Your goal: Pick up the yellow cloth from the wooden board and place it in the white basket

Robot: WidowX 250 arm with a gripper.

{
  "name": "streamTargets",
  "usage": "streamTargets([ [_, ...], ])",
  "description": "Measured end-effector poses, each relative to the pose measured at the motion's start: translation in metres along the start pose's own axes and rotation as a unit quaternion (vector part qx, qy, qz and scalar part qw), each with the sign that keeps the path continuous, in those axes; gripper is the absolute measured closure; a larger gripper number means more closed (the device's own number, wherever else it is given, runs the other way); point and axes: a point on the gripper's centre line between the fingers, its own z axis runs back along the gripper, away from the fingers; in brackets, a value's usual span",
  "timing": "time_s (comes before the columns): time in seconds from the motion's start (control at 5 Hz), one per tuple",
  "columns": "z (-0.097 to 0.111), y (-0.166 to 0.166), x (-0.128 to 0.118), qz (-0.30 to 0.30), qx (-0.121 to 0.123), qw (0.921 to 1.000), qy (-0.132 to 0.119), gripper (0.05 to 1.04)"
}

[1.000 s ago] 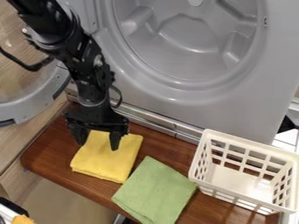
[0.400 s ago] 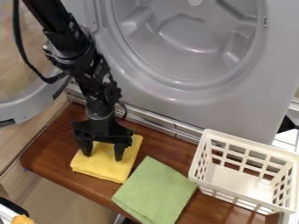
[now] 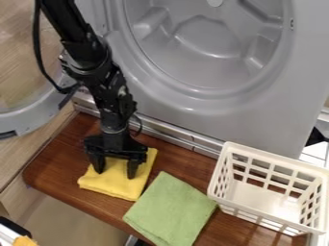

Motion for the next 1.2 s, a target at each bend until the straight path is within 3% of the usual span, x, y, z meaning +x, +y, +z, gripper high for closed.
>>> streamTargets([
  [0.4, -0.001, -0.009, 0.0, -0.008, -0.008, 0.9999, 0.0, 0.67],
  [0.6, 0.0, -0.003, -0.002, -0.009, 0.01, 0.9999, 0.003, 0.869],
  [0.8, 0.004, 0.003, -0.006, -0.009, 0.039, 0.9992, 0.006, 0.971],
  [1.0, 0.029, 0.0, 0.0, -0.02, 0.066, 0.9974, -0.021, 0.992],
  [1.2, 0.048, -0.006, -0.002, -0.024, 0.068, 0.9967, -0.038, 0.993],
])
